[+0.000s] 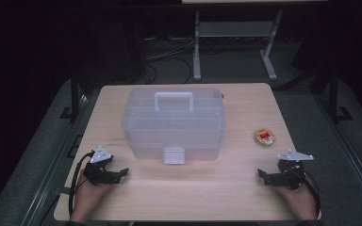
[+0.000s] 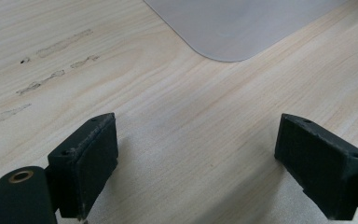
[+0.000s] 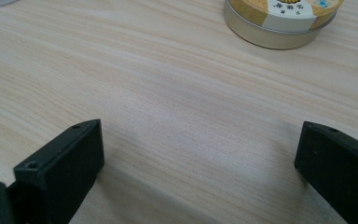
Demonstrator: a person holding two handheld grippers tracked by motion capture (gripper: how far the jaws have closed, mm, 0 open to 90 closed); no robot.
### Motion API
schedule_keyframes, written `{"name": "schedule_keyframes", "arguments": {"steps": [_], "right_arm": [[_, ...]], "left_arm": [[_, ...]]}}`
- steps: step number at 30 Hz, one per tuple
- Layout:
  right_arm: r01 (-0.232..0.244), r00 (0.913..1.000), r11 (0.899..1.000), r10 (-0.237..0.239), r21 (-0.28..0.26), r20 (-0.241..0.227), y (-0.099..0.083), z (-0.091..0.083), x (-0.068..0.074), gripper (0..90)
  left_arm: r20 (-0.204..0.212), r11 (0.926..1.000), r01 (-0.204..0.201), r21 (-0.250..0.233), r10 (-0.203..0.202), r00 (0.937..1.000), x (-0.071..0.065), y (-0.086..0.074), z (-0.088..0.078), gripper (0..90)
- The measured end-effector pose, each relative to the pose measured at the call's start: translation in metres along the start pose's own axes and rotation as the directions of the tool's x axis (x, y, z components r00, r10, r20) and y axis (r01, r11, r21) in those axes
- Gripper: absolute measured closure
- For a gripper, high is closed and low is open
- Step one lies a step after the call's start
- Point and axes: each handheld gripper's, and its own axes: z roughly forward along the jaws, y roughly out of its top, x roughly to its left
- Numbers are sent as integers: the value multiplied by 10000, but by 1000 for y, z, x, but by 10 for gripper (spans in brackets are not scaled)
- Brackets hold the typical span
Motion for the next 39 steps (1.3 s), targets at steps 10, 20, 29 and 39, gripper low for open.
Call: {"name": "schedule_keyframes", "arguments": {"steps": [10,20,29,39], "right_arm": [[8,10000,10000,-8,1,-2,0,0,0,11],[158,9998,9998,-156,116,-120,3,-4,5,83],[228,9985,9992,-243,-315,-490,11,-11,9,160],[333,9925,9966,-418,-752,-1150,21,-16,14,412]], "left_arm": [[-1,10000,9,-11,-9,10000,0,0,0,127],[100,9996,-152,-241,155,9998,-2,-2,-3,209],[6,9992,-252,-295,253,9997,-2,1,-10,335],[-47,9990,-300,-326,299,9995,0,14,-20,536]]}}
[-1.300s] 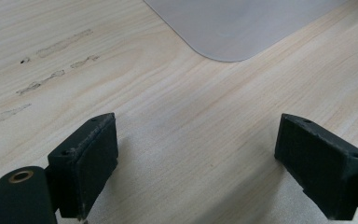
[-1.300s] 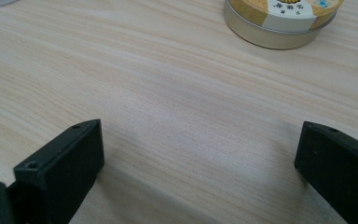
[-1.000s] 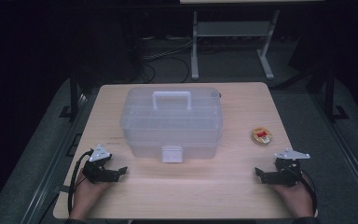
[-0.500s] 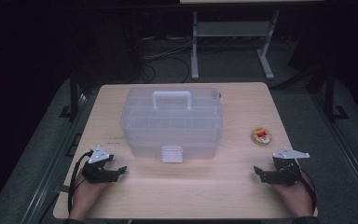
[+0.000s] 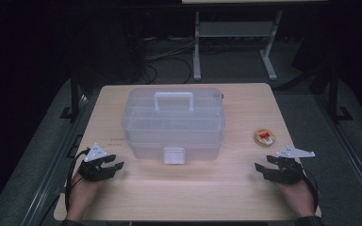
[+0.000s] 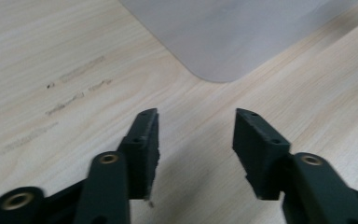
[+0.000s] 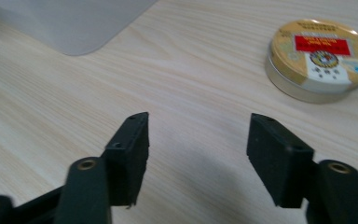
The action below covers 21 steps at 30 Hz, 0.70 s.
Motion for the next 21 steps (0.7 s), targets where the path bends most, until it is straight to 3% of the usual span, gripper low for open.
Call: {"name": "schedule_keyframes", "arguments": {"steps": [5,10,17,19,21], "right_arm": [[154,9997,9998,-157,-139,-210,8,1,3,492],[340,9986,9982,-359,-504,-388,19,2,5,650],[543,9964,9966,-582,-626,-621,30,5,10,830],[641,9954,9961,-681,-600,-675,35,6,12,898],[648,9948,9961,-692,-599,-751,40,7,13,900]], "left_arm": [[-52,10000,-22,62,22,10000,2,7,-3,667],[-10,10000,50,-23,-50,10000,5,12,-3,713],[158,9998,183,-65,-182,9997,10,21,-5,897],[190,9996,267,-6,-267,9995,12,25,-5,898],[197,9995,328,-31,-327,9993,14,27,-6,899]]}}
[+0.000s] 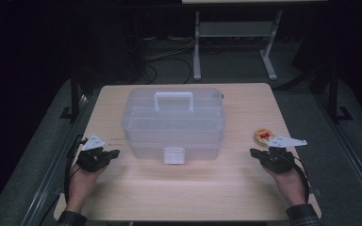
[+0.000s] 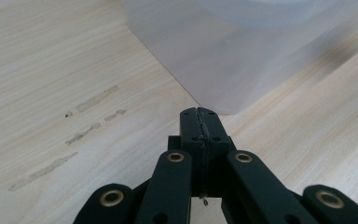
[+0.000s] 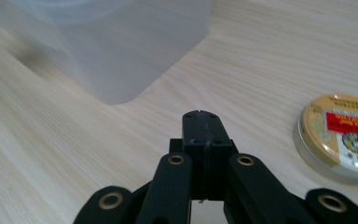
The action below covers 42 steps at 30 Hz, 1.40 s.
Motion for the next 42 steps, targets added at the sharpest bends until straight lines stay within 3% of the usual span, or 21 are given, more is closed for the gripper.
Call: {"name": "schedule_keyframes", "arguments": {"steps": [10,31,42], "right_arm": [[-102,9986,9999,97,-96,-525,19,10,0,899],[256,9974,9991,-277,-331,-662,54,34,-4,900],[129,9962,9986,-172,-508,-852,75,55,-11,900]], "left_arm": [[-12,10000,20,-42,-20,10000,7,12,0,899],[-8,9968,579,-557,-581,9983,33,37,9,899],[-342,9961,577,-671,-601,9976,44,52,17,900]]}}
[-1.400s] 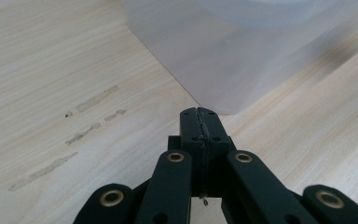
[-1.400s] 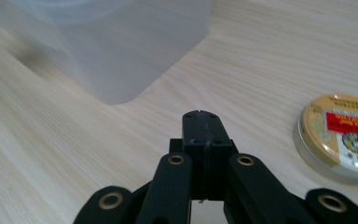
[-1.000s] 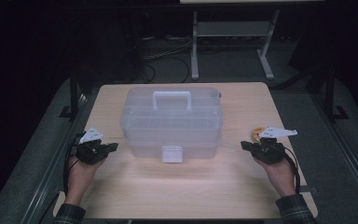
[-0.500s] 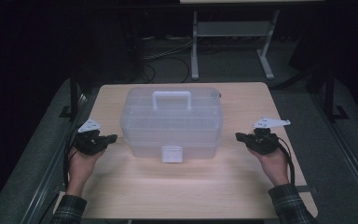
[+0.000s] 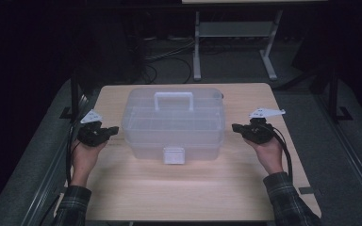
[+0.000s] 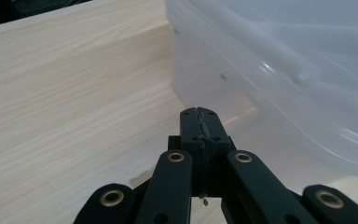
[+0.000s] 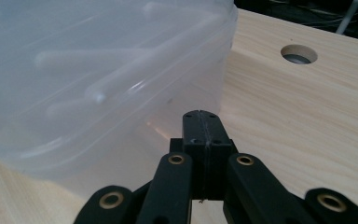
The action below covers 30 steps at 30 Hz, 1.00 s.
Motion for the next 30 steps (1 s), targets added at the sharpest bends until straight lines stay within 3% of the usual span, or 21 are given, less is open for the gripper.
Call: {"name": "schedule_keyframes", "arguments": {"steps": [5,14,19,23,25,30], "right_arm": [[29,9999,9996,-25,277,-112,5,19,-2,900],[-51,9994,9993,63,366,-329,9,41,-2,900],[-112,9994,9990,125,421,-309,9,45,-3,900],[-94,9995,9988,108,486,-290,10,49,-4,900],[-155,9993,9983,173,558,-322,10,51,-3,900],[-146,9994,9986,161,516,-291,10,53,-4,900]], "left_arm": [[71,9998,207,-22,-207,9998,6,4,13,900],[213,9998,215,-50,-214,9995,4,8,33,900],[352,9995,314,-105,-310,9989,3,9,40,900],[564,9998,177,-87,-172,9983,-2,12,48,900],[477,10000,53,-10,-53,9988,-5,13,51,900],[646,9996,269,-60,-264,9976,-2,12,52,900]]}}
